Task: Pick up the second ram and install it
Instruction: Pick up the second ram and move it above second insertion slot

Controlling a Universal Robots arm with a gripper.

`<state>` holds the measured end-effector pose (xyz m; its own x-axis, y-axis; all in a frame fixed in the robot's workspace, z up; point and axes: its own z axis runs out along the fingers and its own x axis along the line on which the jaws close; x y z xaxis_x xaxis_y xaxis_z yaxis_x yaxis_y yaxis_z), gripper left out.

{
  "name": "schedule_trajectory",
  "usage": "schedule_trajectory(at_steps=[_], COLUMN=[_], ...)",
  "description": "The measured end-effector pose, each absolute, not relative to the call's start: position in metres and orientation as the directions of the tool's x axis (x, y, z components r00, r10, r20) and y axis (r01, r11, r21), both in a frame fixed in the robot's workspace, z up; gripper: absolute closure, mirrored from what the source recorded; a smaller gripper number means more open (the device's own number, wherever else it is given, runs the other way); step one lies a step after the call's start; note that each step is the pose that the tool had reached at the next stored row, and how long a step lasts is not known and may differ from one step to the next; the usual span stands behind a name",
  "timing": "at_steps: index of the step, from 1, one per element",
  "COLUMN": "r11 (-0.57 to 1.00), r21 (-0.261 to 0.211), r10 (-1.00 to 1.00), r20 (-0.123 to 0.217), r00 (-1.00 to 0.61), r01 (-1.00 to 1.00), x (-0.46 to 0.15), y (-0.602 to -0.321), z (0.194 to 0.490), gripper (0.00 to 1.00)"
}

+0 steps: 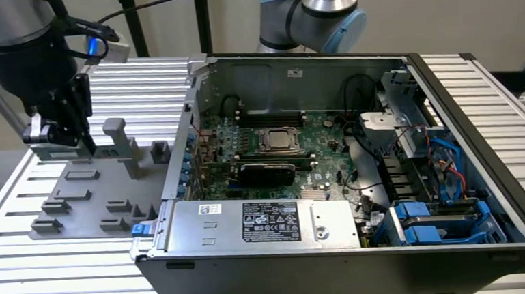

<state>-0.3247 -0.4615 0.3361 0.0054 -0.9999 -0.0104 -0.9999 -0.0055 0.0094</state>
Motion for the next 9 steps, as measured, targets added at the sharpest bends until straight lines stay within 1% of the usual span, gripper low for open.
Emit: schedule_trajectory(at_steps=[9], r11=[-0.005], r21=[0.010], r10=[-1.000], r20=[-0.014], r00=[0.005], r01=[-1.000], x=[-0.284], y=[-0.461], z=[0.377], gripper=[0.87])
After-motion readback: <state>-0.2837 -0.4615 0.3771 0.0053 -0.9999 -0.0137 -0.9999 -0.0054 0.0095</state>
